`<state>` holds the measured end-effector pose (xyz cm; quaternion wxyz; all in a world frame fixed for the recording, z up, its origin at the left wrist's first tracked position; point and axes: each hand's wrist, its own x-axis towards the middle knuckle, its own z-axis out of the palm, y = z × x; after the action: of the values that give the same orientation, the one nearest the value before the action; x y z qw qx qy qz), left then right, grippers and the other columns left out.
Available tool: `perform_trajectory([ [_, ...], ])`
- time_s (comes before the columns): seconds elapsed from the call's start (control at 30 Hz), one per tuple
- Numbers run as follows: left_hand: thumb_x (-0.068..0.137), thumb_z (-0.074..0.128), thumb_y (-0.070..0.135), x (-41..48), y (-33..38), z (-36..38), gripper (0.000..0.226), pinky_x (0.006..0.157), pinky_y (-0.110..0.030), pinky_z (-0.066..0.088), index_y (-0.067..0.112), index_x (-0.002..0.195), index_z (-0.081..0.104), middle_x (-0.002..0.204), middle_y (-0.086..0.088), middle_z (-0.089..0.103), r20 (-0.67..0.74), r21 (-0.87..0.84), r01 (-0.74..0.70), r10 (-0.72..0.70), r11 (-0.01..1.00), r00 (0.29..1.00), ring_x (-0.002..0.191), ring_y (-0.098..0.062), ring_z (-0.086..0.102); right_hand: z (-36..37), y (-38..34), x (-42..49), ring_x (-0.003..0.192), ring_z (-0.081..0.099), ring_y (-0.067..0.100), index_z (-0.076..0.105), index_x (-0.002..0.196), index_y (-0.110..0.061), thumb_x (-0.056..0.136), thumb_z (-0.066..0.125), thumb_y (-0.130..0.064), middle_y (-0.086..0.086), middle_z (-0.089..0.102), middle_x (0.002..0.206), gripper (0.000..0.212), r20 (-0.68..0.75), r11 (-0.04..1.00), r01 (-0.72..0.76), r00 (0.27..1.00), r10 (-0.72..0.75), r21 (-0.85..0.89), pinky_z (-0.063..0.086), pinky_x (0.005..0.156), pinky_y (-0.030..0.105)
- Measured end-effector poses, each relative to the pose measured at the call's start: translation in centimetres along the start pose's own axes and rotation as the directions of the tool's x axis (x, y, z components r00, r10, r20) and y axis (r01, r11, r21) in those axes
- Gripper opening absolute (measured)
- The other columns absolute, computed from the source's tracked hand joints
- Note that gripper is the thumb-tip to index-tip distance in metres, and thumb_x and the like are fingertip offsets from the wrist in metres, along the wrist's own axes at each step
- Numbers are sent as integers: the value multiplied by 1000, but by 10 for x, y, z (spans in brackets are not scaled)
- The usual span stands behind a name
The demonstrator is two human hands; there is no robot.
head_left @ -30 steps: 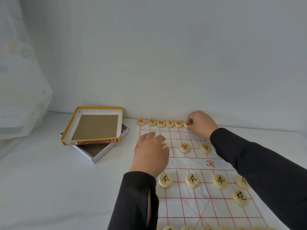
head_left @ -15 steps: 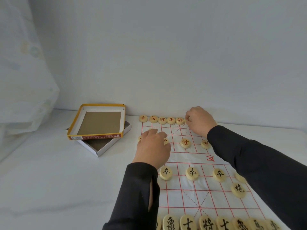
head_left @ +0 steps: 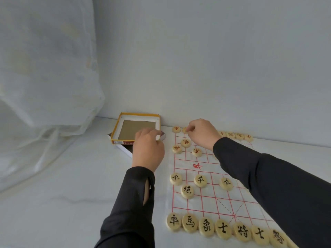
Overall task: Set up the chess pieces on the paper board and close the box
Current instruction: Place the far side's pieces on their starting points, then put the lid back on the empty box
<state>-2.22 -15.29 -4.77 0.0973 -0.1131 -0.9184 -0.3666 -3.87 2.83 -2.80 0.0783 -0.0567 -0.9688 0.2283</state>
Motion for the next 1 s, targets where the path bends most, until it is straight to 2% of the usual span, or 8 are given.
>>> perform_trajectory([
  [0.13,87,46,6,-1,-21,-12,46,110,-42,27,11,133,44,147,-10,29,-28,45,149,-148,988,989,137,-27,20,23,-39,2,112,55,21,62,117,-12,92,46,-10,5,59,123,30,40,993,14,999,-19,121,44,92,27],
  [0.3,85,48,10,-2,-30,-14,55,109,-47,26,18,138,37,153,-11,11,-39,77,272,-269,959,962,140,-29,9,44,-64,-5,136,24,26,53,130,-15,88,51,-7,9,28,148,42,147,945,296,950,-276,-137,29,109,36],
  [0.37,86,47,10,-1,-31,-15,51,109,-47,25,17,136,40,153,-10,14,-41,69,269,-267,961,963,140,-29,10,50,-66,-6,133,28,27,60,122,-15,88,50,-6,10,32,146,36,167,915,320,944,-286,-244,33,106,38],
  [0.47,87,46,11,1,-36,-15,47,109,-45,25,16,133,47,151,-8,22,-37,74,243,-241,967,970,140,-27,11,56,-68,-6,116,46,27,68,108,-12,88,50,-2,8,50,125,30,126,910,310,950,-286,-275,43,94,40],
  [0.57,86,45,10,2,-41,-20,46,110,-43,25,15,132,50,150,-8,25,-93,70,205,-198,976,976,140,-26,12,54,-69,-7,103,56,27,68,103,-9,89,50,-1,5,54,120,24,52,913,346,938,-343,-215,48,87,38],
  [0.73,86,48,5,3,-47,-28,54,113,-44,22,14,138,39,154,-9,17,-201,-11,97,-98,995,975,142,-26,9,37,-74,-23,94,58,24,59,96,-5,91,53,-4,8,57,112,8,-90,917,400,912,-399,-14,50,82,37],
  [0.87,85,49,-1,-1,-43,-31,68,116,-38,17,16,146,23,156,-7,9,-237,-214,-42,-10,976,971,143,-22,5,27,-78,-29,101,57,15,55,103,-10,91,58,-15,4,56,112,14,-145,939,328,939,-311,107,53,81,25],
  [1.0,88,48,0,-9,-44,-39,79,104,-17,19,26,149,6,157,4,1,-183,-326,-42,-19,945,983,142,-14,8,18,-85,-31,83,58,11,52,92,-12,89,62,-21,2,57,95,14,-279,940,239,945,-168,244,47,61,10],
])
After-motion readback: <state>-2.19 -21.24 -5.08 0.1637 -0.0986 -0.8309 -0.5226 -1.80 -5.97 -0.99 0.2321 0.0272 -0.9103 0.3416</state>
